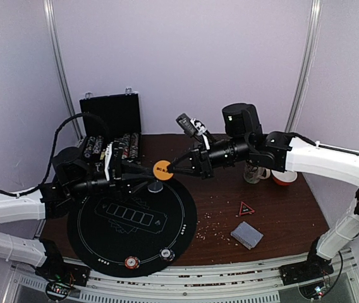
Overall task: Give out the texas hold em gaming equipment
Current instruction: Place the big blind button on the poker table mat, then adjust the big blind button on the poker table mat.
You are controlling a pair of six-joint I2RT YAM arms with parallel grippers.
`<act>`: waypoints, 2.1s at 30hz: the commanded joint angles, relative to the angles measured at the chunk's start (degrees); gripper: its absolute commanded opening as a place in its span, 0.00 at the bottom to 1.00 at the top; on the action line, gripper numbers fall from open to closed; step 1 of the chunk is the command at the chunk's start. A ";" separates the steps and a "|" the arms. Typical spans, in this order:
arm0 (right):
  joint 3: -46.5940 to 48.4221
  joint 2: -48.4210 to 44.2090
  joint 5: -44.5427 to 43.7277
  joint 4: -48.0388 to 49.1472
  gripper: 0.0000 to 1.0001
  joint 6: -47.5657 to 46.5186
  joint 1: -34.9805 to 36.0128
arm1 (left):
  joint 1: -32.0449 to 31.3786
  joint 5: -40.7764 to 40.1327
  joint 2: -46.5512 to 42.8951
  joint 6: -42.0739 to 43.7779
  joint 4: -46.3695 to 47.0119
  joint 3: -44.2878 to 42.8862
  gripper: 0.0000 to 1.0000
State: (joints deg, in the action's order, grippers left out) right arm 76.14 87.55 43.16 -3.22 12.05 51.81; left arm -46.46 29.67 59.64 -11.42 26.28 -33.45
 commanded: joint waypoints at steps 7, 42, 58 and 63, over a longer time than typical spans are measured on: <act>-7.40 12.00 -7.85 10.62 0.00 23.77 -2.56 | 1.36 -23.66 -3.97 17.58 -21.30 -2.64 0.71; 14.54 31.85 -34.82 -26.84 0.72 8.24 4.25 | 1.33 -21.09 -3.47 22.25 -28.19 -6.50 0.81; 21.43 38.30 -41.87 -34.67 0.68 6.49 8.98 | 1.54 -23.92 -6.39 21.95 -26.72 -5.30 0.85; 21.40 36.62 -39.66 -33.53 0.64 6.62 8.97 | 1.54 -23.48 -6.62 22.22 -26.63 -5.14 0.84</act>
State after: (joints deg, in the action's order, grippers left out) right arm 96.29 125.38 3.22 -35.59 19.20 60.42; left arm -45.21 6.20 53.10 10.00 -2.92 -38.24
